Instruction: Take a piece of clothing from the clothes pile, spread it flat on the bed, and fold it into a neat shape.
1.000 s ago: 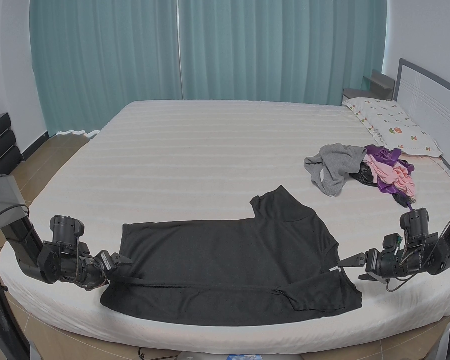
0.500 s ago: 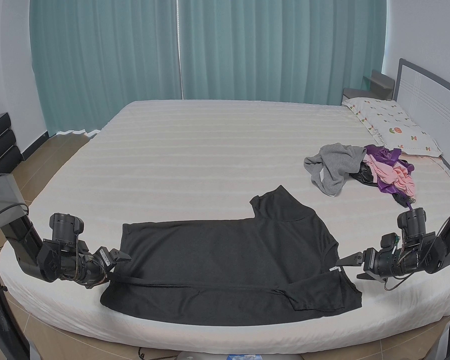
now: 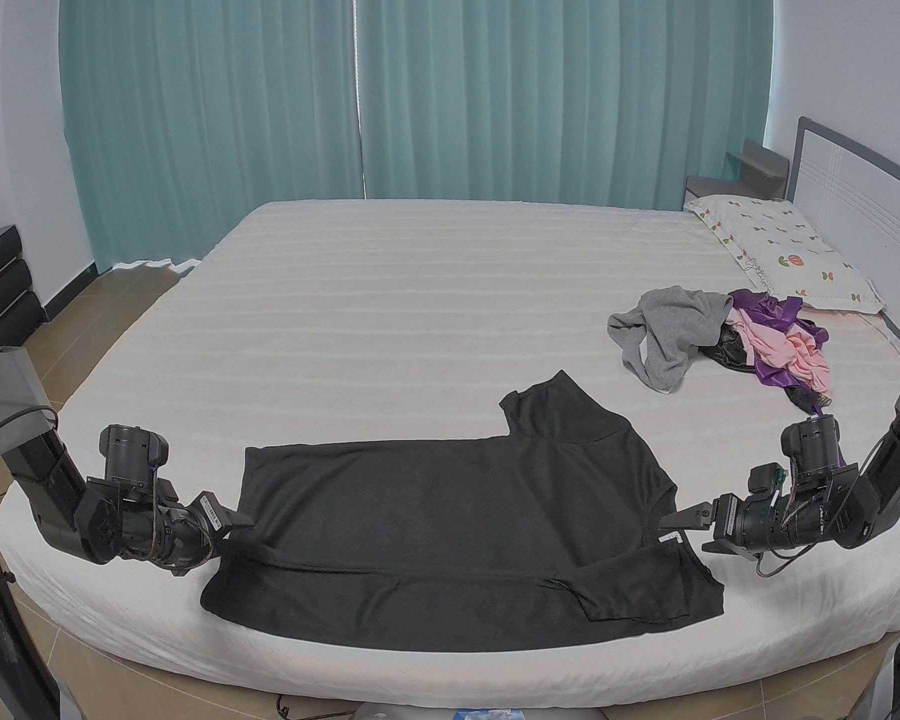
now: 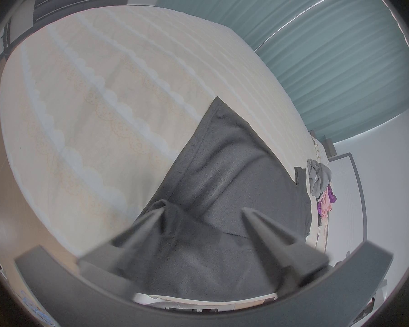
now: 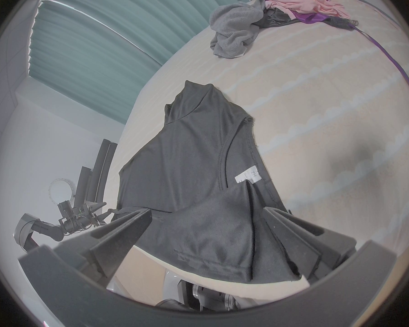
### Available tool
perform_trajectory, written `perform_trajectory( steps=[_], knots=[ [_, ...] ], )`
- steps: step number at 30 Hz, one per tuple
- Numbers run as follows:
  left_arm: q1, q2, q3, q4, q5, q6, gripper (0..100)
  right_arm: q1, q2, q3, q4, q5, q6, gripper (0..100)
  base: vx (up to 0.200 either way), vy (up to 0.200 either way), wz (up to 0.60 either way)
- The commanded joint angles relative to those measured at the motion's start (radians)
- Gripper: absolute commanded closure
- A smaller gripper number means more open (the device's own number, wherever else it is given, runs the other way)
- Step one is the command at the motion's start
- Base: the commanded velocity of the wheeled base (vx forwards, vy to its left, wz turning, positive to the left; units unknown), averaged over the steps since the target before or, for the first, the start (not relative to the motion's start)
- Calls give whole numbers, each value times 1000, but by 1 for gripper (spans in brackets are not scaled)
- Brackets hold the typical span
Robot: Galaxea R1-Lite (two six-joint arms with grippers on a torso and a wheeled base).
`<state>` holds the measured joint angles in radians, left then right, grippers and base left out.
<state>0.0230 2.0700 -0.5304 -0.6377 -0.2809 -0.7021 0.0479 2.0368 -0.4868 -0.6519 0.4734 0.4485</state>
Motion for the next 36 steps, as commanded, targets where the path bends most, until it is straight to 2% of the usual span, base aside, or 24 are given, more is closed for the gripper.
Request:
perform_trajectory(
  steps=[1, 11, 18, 24, 29, 36],
  knots=[
    [3, -4, 6, 3, 0, -2, 100, 4, 26, 2, -20, -1, -1, 0, 0, 0, 0],
    [34, -14, 32, 3, 8, -2, 100, 4, 43, 8, -64, 2, -39, 0, 0, 0, 0],
    [55, -7, 23, 0, 8, -11, 100, 4, 128, -45, -74, 16, -122, 0, 0, 0, 0],
    [55, -1, 17, -2, 8, -19, 100, -10, 194, -47, -110, 76, -166, 0, 0, 0, 0],
    [55, 10, 13, -2, 8, -19, 100, -8, 210, -33, -190, 86, -168, 0, 0, 0, 0],
    [57, 10, 13, 0, 8, -19, 100, -3, 233, -38, -196, 90, -172, 0, 0, 0, 0]
  ],
)
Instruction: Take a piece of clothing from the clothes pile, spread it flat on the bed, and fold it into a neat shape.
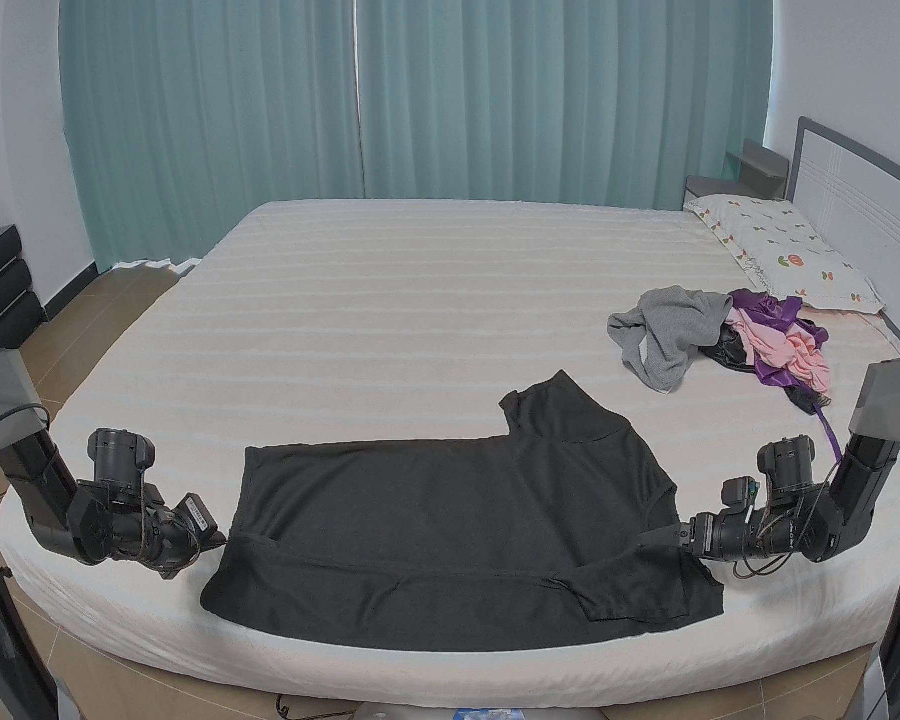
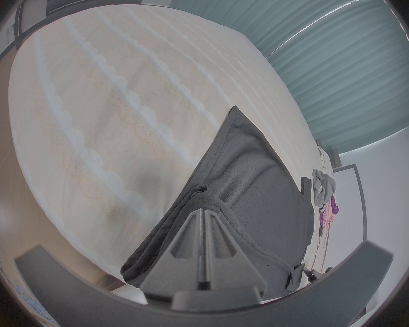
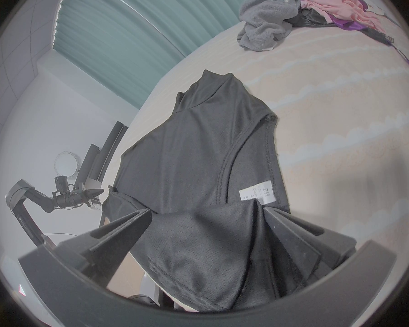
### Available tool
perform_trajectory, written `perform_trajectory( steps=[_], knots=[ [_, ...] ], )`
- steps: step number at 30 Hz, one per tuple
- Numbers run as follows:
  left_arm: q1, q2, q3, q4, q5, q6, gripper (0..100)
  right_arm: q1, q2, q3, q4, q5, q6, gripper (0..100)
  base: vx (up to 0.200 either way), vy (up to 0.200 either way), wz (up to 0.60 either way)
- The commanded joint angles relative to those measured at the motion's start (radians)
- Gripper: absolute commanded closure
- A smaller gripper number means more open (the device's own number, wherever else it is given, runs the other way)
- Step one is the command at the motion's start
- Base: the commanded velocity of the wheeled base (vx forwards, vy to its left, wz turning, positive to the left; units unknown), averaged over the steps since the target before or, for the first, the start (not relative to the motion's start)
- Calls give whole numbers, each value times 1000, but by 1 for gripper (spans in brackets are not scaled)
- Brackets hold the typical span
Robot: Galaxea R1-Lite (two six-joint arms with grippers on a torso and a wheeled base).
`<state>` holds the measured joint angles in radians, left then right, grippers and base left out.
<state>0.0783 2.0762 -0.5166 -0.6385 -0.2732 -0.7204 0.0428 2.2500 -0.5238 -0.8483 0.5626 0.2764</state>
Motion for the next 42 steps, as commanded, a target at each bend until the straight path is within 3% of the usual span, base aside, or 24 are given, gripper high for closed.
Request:
perform_trajectory(
  steps=[1, 5, 6, 13, 28, 29, 38, 42],
  knots=[
    [1, 4, 0, 0, -1, -1, 100, 2, 23, -1, 0, 0, 0, 0, 0, 0, 0],
    [0, 4, 0, 2, -3, -1, 100, 2, 29, 2, 0, -1, -5, 0, 0, 0, 0],
    [1, 4, 0, 2, -4, -1, 100, -1, 31, 2, 0, -3, -13, 100, 0, 0, 0],
    [0, 4, 0, 2, -3, -1, 100, -9, 26, 21, 0, -4, -62, 100, 0, 0, 0],
    [0, 12, -17, -3, -1, 4, 100, -54, -40, 27, -15, 0, -46, 100, 0, 0, 0],
    [0, 12, -17, -3, -1, 6, 0, -57, -40, 27, -15, 0, -46, 100, 0, 0, 0],
    [-2, 15, -57, -3, -14, 36, 0, -57, -33, 27, -15, 0, -46, 100, 0, 0, 0],
    [1, 53, -65, -9, -80, 165, 0, -52, -32, 31, -15, 0, -46, 100, 0, 0, 0]
  ],
)
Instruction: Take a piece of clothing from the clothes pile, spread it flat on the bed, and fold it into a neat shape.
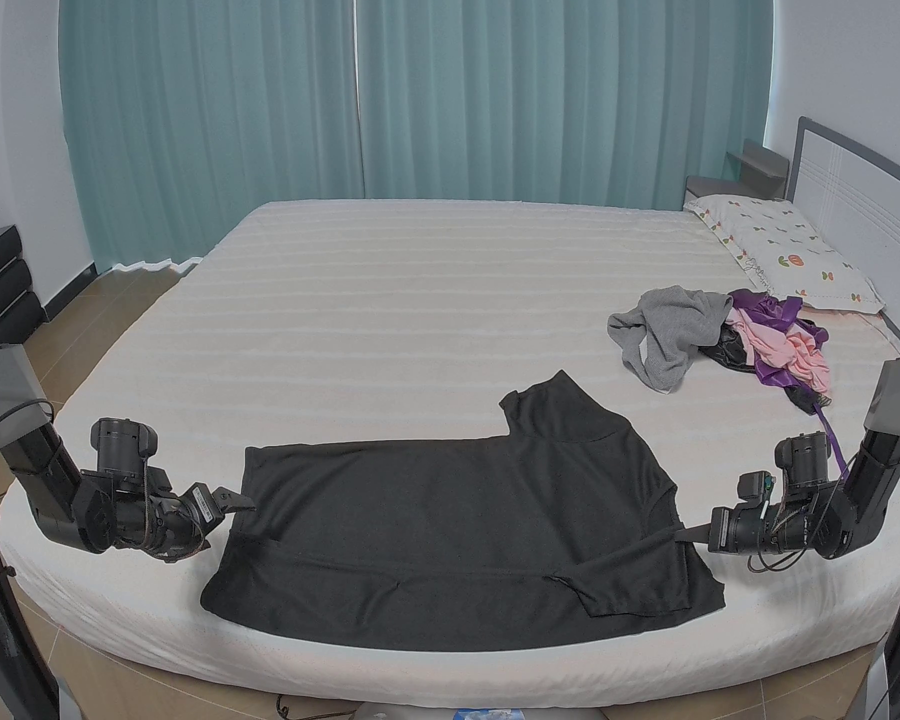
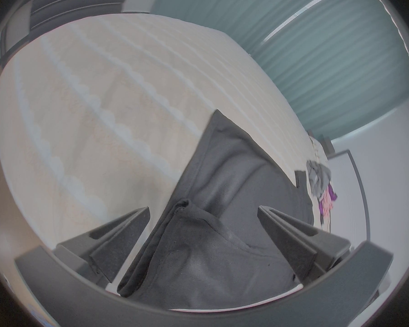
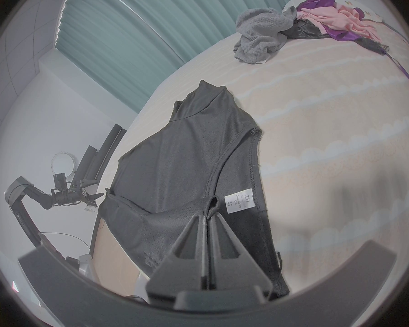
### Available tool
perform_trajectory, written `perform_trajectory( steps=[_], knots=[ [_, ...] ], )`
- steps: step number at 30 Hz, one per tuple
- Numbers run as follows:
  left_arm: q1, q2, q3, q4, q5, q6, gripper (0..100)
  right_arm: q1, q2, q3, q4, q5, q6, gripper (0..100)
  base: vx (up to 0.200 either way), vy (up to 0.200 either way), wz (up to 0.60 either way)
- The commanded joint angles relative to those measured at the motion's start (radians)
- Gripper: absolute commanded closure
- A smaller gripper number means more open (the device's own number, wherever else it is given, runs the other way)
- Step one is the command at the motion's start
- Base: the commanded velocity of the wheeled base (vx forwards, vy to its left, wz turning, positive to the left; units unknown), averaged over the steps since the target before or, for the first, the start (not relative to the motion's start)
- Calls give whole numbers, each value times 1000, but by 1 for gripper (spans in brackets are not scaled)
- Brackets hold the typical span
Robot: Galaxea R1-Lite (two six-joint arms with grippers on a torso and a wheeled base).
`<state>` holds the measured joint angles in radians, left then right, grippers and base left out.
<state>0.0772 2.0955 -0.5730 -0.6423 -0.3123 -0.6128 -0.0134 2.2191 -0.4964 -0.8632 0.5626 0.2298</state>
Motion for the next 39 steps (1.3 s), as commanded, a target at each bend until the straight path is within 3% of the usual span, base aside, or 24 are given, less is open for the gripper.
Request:
perform_trajectory(
  steps=[1, 5, 15, 23, 37, 38, 39],
  knots=[
    [10, 46, -8, -22, -94, 108, 0, 4, -1, 6, 0, 0, 0, 100, 0, 0, 0],
    [24, 72, -7, -72, -205, 205, 0, 7, -3, 10, 0, 0, 0, 100, 0, 0, 0],
    [29, 169, 18, -214, -228, 416, 0, 10, 1, 13, 0, 0, -1, 100, 0, 0, 0],
    [30, 238, 79, -425, -244, 430, 0, 12, -1, 13, 1, 0, 0, 100, 0, 0, 0],
    [30, 247, 70, -438, -257, 423, 0, 16, -1, 15, 1, 0, -1, 100, 0, 0, 0],
    [30, 248, 70, -438, -257, 423, 100, 16, -1, 15, 1, 0, -1, 100, 0, 0, 0],
    [32, 248, 68, -438, -257, 423, 100, 16, -1, 15, 1, 0, -1, 100, 0, 0, 0]
  ],
)
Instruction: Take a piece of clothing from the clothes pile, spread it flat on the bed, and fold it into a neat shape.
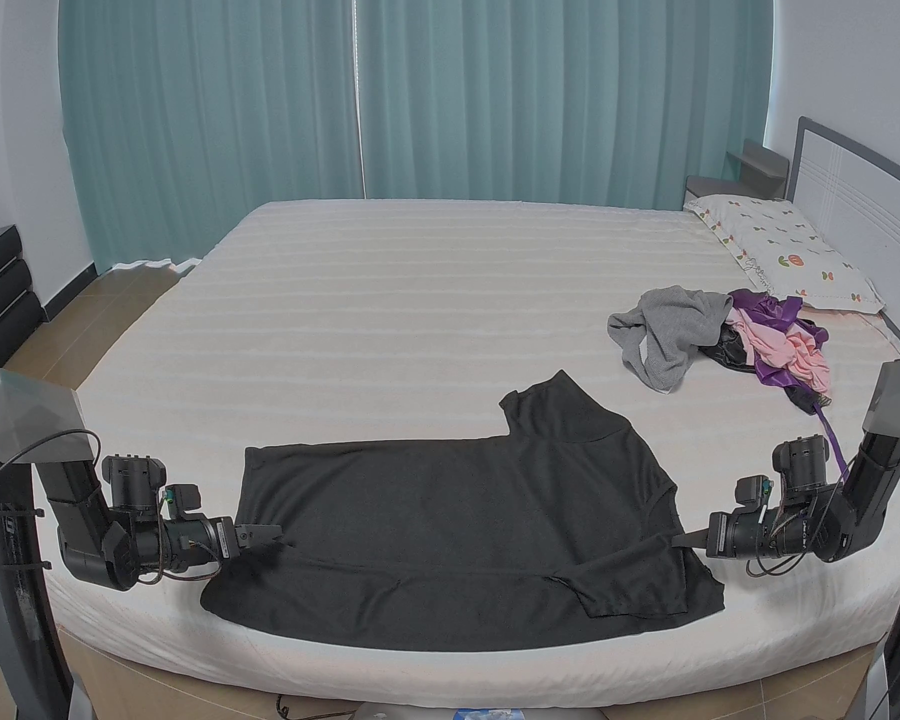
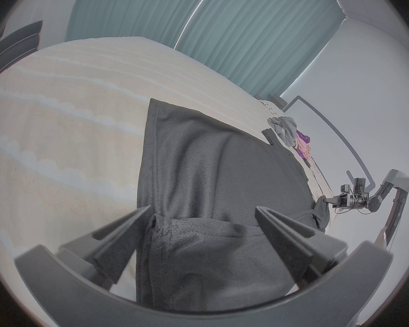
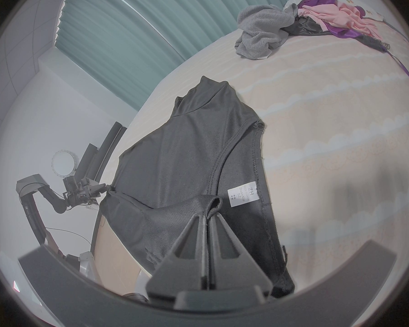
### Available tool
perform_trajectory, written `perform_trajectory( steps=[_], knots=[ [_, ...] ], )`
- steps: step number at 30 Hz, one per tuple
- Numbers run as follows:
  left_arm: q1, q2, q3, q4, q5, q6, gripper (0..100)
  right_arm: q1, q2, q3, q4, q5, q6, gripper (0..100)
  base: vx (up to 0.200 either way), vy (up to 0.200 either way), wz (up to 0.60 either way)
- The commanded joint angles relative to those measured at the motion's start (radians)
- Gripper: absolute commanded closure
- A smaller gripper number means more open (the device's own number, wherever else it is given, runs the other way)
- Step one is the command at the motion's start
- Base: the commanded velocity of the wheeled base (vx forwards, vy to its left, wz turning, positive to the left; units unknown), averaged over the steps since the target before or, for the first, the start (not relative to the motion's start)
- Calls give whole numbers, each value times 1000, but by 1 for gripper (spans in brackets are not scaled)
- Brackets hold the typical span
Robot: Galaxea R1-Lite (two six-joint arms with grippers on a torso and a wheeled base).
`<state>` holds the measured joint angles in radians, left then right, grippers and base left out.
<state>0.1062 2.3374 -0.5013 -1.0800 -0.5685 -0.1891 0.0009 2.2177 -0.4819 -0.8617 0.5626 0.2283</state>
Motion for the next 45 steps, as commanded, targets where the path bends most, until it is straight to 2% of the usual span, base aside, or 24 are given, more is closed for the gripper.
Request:
perform_trajectory(
  steps=[1, 14, 29, 45],
  knots=[
    [6, 6, -3, 0, -1, -1, 100, 2, 0, 0, 0, 0, 0, 100, 0, 0, 0],
    [44, -55, 30, 0, -1, -27, 100, 2, -12, -1, -2, 0, 3, 100, 0, 0, 0],
    [55, -181, 129, 0, 10, -26, 100, -1, -165, 65, -2, 2, 48, 100, 0, 0, 0],
    [67, -188, 171, -1, 7, -24, 100, -1, -273, 161, -2, 14, 48, 100, 0, 0, 0]
  ],
)
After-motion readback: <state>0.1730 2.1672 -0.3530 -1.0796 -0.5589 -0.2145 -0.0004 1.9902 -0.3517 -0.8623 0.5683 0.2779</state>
